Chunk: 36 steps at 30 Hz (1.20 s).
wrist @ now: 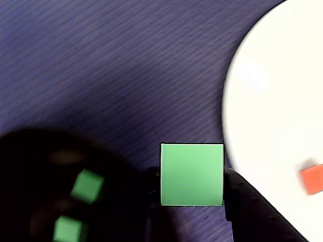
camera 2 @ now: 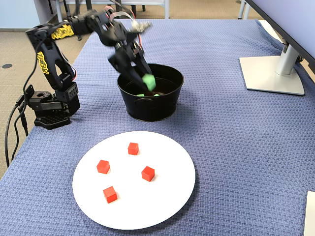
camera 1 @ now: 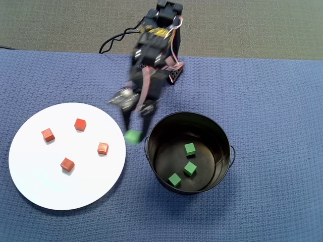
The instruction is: Pick up the green cubes from the white plate and place them in the black recipient
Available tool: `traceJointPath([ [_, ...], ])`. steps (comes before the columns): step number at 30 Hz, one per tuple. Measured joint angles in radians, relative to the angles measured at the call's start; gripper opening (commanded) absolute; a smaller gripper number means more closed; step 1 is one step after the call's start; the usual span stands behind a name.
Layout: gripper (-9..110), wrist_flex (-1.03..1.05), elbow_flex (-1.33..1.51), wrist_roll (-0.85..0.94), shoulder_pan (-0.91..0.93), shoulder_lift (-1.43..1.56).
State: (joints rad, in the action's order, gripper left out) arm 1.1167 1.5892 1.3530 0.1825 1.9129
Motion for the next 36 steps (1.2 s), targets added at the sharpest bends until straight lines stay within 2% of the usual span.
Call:
traceJointPath([
  [9, 0, 0.077, 0.195, -0.115, -0.322, 0.253],
  [19, 1, -0.089, 0.318, -0.133, -0.376, 0.232],
  [22, 22, -0.101, 0.318, -0.133, -0.379, 0.218],
  [24, 24, -0.101, 0.318, -0.133, -0.380, 0.218],
  [26, 24, -0.101, 0.318, -0.137, -0.380, 0.218],
  [31, 12, -0.094, 0.324, -0.167, -0.368, 0.238],
  [36, 11, -0.089, 0.449, -0.316, -0.311, 0.399],
])
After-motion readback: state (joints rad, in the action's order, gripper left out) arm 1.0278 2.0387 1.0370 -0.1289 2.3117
